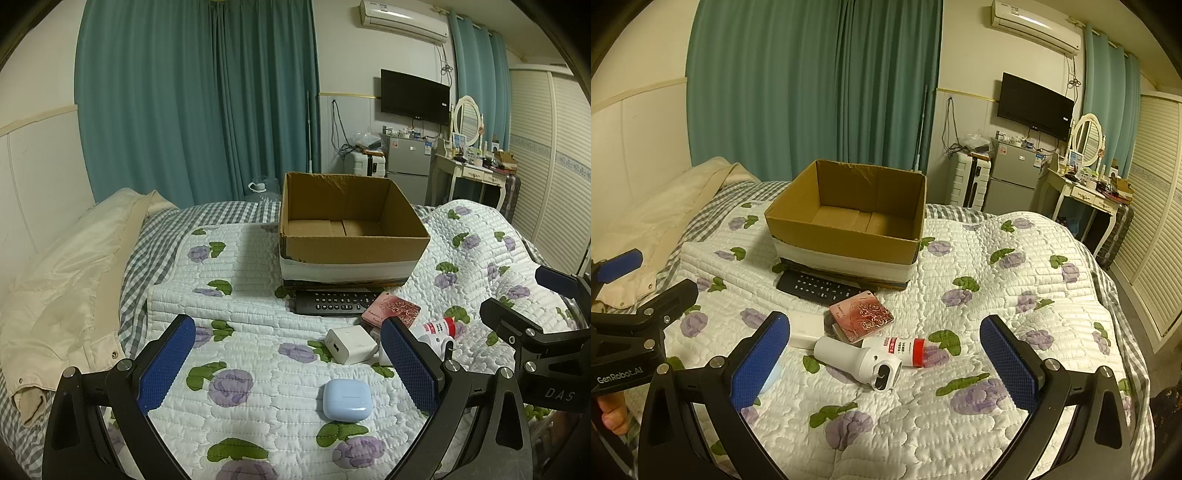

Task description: Organize rigid objects

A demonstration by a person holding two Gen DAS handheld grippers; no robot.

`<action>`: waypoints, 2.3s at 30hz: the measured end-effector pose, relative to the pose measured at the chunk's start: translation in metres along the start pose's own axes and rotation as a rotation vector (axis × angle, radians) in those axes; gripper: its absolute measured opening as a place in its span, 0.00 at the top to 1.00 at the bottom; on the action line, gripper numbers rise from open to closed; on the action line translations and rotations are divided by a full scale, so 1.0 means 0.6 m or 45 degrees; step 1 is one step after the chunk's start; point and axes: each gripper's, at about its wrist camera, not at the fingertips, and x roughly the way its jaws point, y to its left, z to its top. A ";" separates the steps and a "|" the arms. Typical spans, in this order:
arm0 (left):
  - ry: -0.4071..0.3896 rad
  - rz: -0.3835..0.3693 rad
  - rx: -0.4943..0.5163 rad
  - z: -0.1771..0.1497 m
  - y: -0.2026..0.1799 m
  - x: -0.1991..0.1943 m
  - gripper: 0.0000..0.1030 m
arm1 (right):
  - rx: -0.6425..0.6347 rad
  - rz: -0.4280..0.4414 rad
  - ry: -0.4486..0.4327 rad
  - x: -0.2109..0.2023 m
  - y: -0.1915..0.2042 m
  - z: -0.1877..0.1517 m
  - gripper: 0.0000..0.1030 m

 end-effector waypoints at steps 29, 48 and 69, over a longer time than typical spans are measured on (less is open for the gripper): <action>-0.015 0.008 -0.017 -0.006 -0.020 -0.014 0.01 | -0.012 0.016 0.016 0.001 0.004 -0.004 0.00; 0.100 -0.010 0.036 -0.020 -0.050 0.039 0.03 | -0.096 0.028 0.059 0.034 -0.026 0.022 0.00; 0.495 -0.119 0.234 -0.132 -0.112 0.155 0.51 | -0.058 0.132 0.267 0.123 -0.035 -0.030 0.00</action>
